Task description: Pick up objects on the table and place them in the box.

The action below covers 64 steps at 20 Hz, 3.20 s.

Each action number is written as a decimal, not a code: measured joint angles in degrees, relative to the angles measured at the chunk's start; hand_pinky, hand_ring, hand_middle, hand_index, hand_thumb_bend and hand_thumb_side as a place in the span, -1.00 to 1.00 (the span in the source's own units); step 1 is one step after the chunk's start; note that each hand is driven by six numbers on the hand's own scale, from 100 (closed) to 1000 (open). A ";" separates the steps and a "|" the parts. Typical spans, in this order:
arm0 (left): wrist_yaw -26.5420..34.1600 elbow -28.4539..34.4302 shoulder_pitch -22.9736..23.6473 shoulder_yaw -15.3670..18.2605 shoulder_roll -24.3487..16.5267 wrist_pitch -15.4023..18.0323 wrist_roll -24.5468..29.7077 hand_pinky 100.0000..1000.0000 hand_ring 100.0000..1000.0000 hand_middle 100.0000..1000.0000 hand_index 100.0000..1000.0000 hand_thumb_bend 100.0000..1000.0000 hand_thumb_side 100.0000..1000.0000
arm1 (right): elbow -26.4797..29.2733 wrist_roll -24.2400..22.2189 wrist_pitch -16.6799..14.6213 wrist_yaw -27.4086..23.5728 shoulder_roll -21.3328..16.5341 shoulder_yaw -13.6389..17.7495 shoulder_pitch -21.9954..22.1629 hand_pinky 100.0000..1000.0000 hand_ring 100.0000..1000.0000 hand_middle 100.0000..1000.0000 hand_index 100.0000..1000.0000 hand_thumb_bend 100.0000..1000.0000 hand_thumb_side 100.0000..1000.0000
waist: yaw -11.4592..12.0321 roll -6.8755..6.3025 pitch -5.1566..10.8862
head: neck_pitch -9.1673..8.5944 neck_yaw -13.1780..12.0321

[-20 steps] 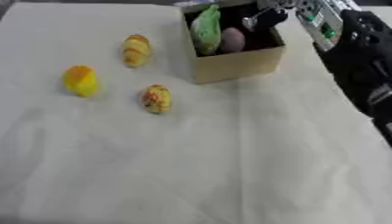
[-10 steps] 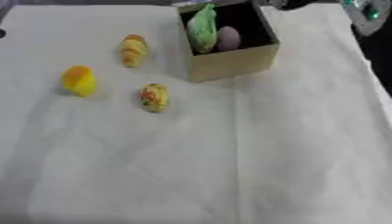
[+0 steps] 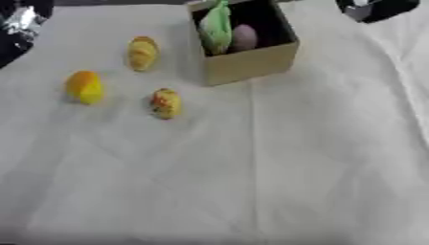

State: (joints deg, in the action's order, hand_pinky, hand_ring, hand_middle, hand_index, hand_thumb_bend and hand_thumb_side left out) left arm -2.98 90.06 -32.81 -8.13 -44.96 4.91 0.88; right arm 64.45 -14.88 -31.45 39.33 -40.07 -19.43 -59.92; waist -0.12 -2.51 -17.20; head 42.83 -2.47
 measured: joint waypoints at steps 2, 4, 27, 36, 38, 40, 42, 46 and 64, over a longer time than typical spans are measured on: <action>-1.72 -2.86 -2.88 -2.89 -2.81 0.73 1.76 0.64 0.50 0.45 0.76 -0.13 0.03 | 2.89 1.13 -0.48 -1.73 -1.75 0.05 2.70 0.75 0.61 0.40 0.64 -1.00 -0.71 | -0.39 -0.02 -0.36 | -0.04 -0.25; -3.54 -5.68 -5.71 -5.79 -5.55 1.66 3.53 0.64 0.52 0.46 0.77 -0.04 -0.01 | 5.72 1.83 -0.07 -3.52 -3.00 0.31 5.11 0.75 0.60 0.39 0.62 -1.00 -0.65 | -0.64 -0.08 -0.72 | -0.08 -0.55; -25.49 -29.57 -16.06 -18.07 -9.86 20.20 25.50 0.65 0.56 0.50 0.78 0.15 -0.38 | 29.22 -5.56 19.28 -21.65 -8.64 3.96 12.84 0.74 0.54 0.30 0.57 -1.00 -0.48 | 1.55 0.14 -1.17 | -0.52 0.54; -32.45 -38.09 -22.01 -12.27 -4.42 24.30 33.34 0.63 0.55 0.50 0.80 0.11 -0.34 | 31.50 -5.23 21.02 -24.28 -8.69 5.06 15.12 0.74 0.51 0.26 0.54 -1.00 -0.32 | 1.52 0.52 -1.20 | -0.78 0.53; -33.30 -38.55 -22.90 -11.11 -3.72 23.40 34.24 0.62 0.54 0.49 0.79 0.09 -0.33 | 32.39 -4.91 21.54 -25.18 -8.65 5.68 16.36 0.74 0.50 0.25 0.54 -1.00 -0.26 | 1.50 0.51 -1.24 | -0.88 0.49; -33.88 -39.15 -23.77 -10.28 -3.01 22.94 34.70 0.62 0.53 0.48 0.78 0.06 -0.33 | 33.32 -4.61 22.26 -26.02 -8.48 6.39 17.65 0.74 0.48 0.23 0.53 -1.00 -0.20 | 1.38 0.47 -1.28 | -1.07 0.37; -34.14 -39.92 -24.32 -9.79 -2.31 22.82 34.82 0.62 0.53 0.48 0.77 0.07 -0.34 | 34.28 -4.27 23.04 -26.90 -8.05 7.19 18.77 0.74 0.48 0.22 0.52 -1.00 -0.16 | 1.19 0.37 -1.38 | -1.08 0.17; -34.99 -41.68 -24.82 -9.58 -1.05 22.82 34.82 0.62 0.53 0.48 0.78 0.14 -0.38 | 35.68 -3.36 24.61 -28.19 -7.29 8.73 20.40 0.74 0.46 0.20 0.52 -1.00 -0.11 | 0.88 0.30 -1.59 | -1.10 -0.05; -39.33 -49.08 -26.15 -8.18 4.10 25.30 32.25 0.52 0.37 0.30 0.66 -0.13 -0.43 | 37.17 -1.41 26.84 -29.24 -6.49 10.63 21.22 0.73 0.44 0.16 0.50 -1.00 -0.11 | 0.30 0.32 -2.77 | -1.56 -0.49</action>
State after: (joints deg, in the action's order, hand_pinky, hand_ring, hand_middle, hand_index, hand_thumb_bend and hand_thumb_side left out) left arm -42.31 40.97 -58.96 -16.31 -40.87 30.21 33.14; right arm 101.61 -16.30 -4.62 10.10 -46.56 -8.80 -38.70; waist 0.18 -2.19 -19.96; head 41.27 -2.96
